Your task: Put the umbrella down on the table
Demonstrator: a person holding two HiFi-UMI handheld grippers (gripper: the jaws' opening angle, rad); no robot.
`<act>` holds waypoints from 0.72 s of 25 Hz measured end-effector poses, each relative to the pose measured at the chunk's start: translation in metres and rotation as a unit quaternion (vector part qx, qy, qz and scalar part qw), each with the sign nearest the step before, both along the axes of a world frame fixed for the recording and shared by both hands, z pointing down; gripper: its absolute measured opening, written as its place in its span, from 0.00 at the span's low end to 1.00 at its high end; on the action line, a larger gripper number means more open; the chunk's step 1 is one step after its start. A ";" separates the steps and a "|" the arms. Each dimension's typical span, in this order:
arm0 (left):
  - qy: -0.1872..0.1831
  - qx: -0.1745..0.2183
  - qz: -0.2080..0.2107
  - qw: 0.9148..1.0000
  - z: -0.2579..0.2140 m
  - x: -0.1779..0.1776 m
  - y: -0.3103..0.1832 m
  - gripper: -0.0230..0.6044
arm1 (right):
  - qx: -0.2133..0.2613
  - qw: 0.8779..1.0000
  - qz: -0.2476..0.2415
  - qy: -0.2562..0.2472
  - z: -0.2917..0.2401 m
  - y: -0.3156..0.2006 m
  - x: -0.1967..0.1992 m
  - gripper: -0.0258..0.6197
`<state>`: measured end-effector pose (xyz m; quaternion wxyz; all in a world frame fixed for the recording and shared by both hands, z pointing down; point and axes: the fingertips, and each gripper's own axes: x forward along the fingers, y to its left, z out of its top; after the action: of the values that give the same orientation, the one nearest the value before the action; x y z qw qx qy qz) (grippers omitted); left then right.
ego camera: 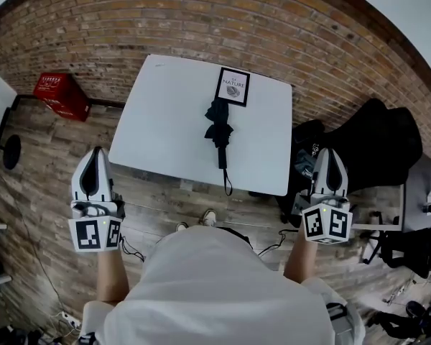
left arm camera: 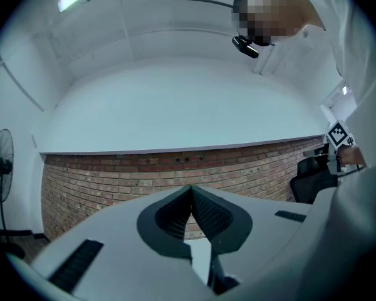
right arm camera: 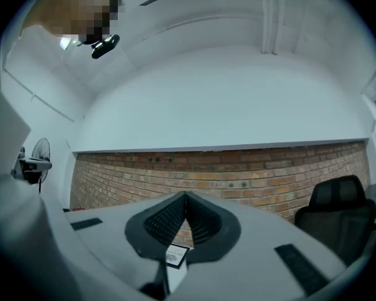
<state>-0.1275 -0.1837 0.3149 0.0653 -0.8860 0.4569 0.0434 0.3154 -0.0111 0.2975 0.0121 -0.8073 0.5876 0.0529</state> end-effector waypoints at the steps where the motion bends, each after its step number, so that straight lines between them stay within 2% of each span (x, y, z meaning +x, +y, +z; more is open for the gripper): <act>1: -0.002 0.000 0.000 1.000 0.000 0.000 0.000 0.07 | -0.002 1.000 0.003 0.006 0.000 0.000 0.000 0.07; 6: -0.004 -0.002 0.001 1.000 0.002 0.004 -0.002 0.07 | 0.003 1.000 0.011 0.000 -0.003 -0.001 0.003 0.07; 18: 0.001 -0.014 0.004 1.000 0.008 0.003 0.006 0.07 | -0.007 1.000 -0.010 -0.002 0.002 -0.012 -0.011 0.07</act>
<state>-0.1244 -0.1775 0.3224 0.0527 -0.8885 0.4542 0.0378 0.3044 -0.0228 0.2999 0.0074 -0.8016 0.5959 0.0471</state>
